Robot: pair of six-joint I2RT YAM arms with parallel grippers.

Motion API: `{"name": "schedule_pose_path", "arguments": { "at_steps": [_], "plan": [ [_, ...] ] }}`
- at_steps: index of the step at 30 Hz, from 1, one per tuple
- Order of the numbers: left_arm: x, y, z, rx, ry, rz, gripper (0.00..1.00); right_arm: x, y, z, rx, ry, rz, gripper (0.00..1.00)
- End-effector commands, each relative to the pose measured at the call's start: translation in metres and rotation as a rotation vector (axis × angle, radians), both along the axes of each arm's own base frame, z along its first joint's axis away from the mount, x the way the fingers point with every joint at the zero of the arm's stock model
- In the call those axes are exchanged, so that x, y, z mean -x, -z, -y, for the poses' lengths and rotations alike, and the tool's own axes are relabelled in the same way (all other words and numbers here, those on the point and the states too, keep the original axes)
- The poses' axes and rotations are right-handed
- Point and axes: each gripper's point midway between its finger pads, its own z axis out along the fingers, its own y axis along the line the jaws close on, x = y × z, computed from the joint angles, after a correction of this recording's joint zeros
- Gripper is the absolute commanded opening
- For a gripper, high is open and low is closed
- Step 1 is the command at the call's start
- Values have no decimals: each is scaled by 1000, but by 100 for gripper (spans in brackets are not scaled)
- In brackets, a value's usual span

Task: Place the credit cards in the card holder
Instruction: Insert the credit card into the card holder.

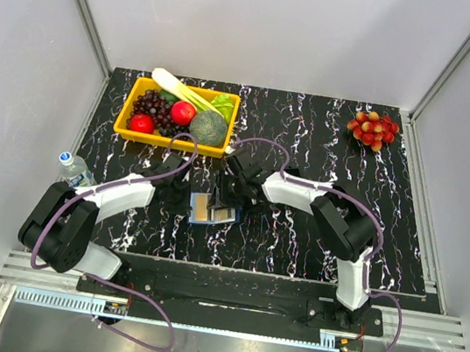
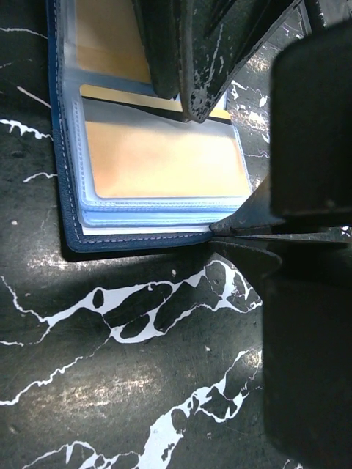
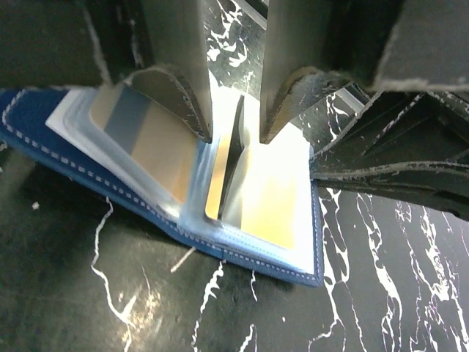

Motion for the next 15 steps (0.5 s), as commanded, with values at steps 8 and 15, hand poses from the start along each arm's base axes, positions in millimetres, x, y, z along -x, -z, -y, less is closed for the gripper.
{"name": "schedule_pose_path", "arguments": {
  "at_steps": [8,15],
  "plan": [
    [-14,-13,8,44,-5,67,0,-1,-32,-2,-91,14,36,38],
    [-14,-14,9,50,2,71,0,-5,-19,-11,-87,11,9,38]
  ]
}}
